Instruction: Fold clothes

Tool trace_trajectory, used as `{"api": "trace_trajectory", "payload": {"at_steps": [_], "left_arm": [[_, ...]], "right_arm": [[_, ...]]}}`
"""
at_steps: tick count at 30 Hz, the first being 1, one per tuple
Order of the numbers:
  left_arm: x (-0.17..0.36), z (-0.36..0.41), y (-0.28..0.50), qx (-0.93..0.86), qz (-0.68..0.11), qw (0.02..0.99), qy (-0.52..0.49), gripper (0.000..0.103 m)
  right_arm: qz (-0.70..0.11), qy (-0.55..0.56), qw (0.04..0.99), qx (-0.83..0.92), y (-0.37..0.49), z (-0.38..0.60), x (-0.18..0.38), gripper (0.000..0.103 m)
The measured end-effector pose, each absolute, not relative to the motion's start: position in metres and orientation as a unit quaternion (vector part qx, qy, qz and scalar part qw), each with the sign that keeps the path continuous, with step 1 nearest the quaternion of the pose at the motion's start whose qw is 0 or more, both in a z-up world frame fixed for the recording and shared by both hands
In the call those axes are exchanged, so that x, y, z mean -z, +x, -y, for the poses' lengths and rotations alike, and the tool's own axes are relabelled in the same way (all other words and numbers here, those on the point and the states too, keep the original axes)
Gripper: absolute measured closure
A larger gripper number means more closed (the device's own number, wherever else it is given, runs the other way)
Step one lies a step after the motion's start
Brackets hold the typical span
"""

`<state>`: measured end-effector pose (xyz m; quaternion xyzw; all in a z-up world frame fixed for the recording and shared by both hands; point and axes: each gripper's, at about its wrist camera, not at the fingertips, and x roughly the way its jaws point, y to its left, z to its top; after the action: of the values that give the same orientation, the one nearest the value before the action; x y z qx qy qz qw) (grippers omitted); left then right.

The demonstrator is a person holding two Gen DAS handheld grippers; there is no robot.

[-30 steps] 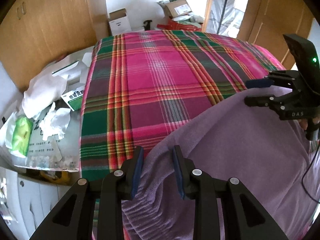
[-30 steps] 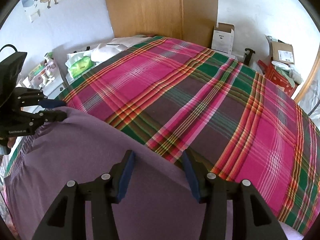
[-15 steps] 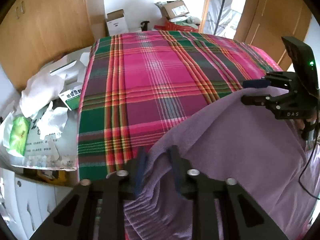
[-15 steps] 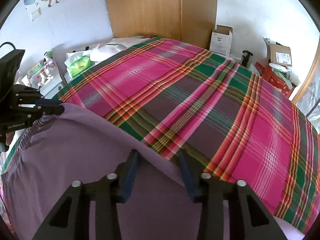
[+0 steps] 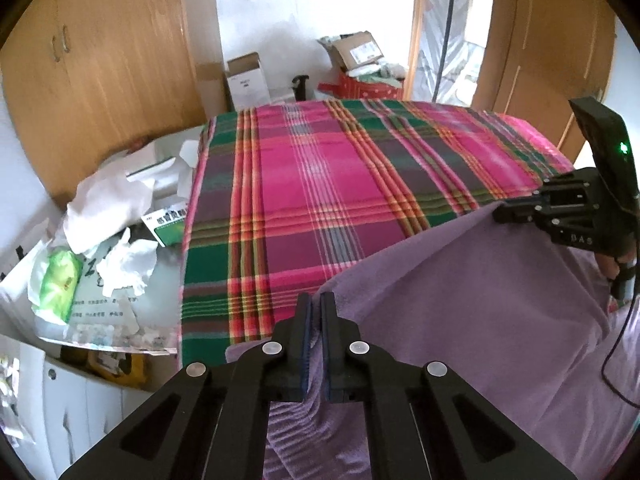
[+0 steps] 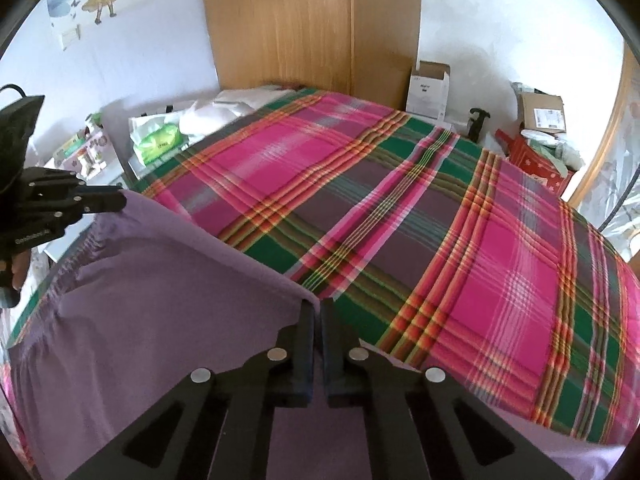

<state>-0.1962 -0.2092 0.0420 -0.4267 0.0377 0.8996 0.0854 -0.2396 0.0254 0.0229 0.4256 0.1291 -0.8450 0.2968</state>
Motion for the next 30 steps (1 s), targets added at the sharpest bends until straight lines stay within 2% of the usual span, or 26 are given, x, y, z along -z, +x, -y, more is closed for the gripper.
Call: {"api": "trace_trajectory", "payload": {"at_steps": [30], "left_arm": [[-0.087, 0.203, -0.086, -0.929, -0.052, 0.057, -0.361, 0.099]], "right_arm": [[-0.154, 0.322, 0.284, 0.890, -0.063, -0.026, -0.098, 0.100]]}}
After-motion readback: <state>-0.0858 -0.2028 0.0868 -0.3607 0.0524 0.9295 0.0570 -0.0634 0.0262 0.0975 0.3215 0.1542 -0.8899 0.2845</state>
